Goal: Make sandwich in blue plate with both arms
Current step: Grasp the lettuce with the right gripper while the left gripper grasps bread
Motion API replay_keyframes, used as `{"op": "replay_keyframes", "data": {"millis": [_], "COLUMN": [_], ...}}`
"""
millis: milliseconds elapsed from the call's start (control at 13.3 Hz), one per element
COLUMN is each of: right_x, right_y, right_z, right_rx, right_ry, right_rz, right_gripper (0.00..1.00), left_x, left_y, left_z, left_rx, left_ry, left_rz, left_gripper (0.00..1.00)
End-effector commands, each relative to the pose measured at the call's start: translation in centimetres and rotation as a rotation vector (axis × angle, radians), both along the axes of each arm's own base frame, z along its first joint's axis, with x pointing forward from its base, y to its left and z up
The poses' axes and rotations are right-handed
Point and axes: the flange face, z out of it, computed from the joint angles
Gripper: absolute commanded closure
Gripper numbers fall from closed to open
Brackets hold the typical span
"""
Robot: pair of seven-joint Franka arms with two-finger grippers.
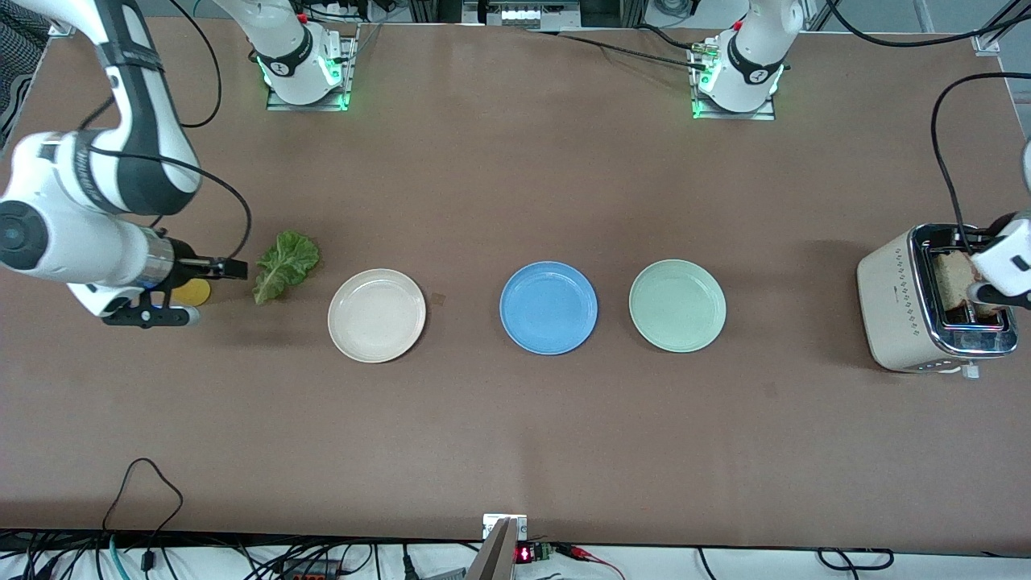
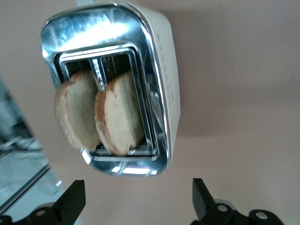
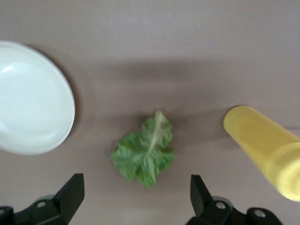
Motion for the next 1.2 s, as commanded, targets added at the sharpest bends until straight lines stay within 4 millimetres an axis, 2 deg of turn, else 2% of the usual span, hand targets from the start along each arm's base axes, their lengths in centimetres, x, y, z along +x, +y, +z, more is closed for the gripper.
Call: {"op": "replay_keyframes", "data": {"millis": [0,75,151,376,602,677,753,828,903,978,1054,1129], "right_x": [-2.2,-2.8,-3.2,-3.2,-3.5,-3.8,-3.8,-3.8,-3.9,-4.0,-4.0,-4.0], "right_y": [0.8,0.9,0.7,-1.0,-2.4,-2.4,-2.5,-2.4,-2.4,-2.3,-2.3,-2.3], "right_z": [-3.4,-5.2,-7.0,-10.0,-13.3,-14.3,-15.2,-15.9,-16.6,-16.8,-16.9,-16.9], "right_rx": [-0.012,-0.015,-0.019,-0.018,-0.02,-0.02,-0.019,-0.018,-0.018,-0.018,-0.018,-0.018], "right_ry": [-0.037,-0.053,-0.059,-0.047,-0.014,-0.008,-0.011,-0.008,-0.004,0.0,0.003,0.003], "right_rz": [-0.095,-0.126,-0.153,-0.185,-0.199,-0.199,-0.2,-0.2,-0.2,-0.198,-0.198,-0.197], "right_gripper": [0.0,0.0,0.0,0.0,0.0,0.0,0.0,0.0,0.0,0.0,0.14,0.28], "left_x": [0.1,-0.4,-0.5,-0.9,-1.0,-1.1,-1.1,-1.2,-1.2,-1.4,-1.5,-1.2], "left_y": [1.9,3.2,3.4,4.5,6.0,6.0,5.6,5.5,5.3,5.3,5.4,5.5], "left_z": [-0.9,-1.5,-2.0,-3.3,-5.1,-6.6,-7.3,-7.6,-7.0,-6.3,-5.1,-3.8], "left_rx": [-0.052,-0.058,-0.082,-0.116,-0.115,-0.131,-0.167,-0.181,-0.183,-0.191,-0.197,-0.198], "left_ry": [-0.062,-0.074,-0.095,-0.141,-0.171,-0.155,-0.159,-0.159,-0.154,-0.146,-0.132,-0.128], "left_rz": [-0.036,-0.015,-0.002,0.005,-0.026,-0.018,0.007,0.015,0.003,-0.018,-0.031,-0.029], "left_gripper": [0.0,0.0,0.01,0.21,0.27,0.34,0.48,0.63,0.82,0.92,0.99,0.99]}}
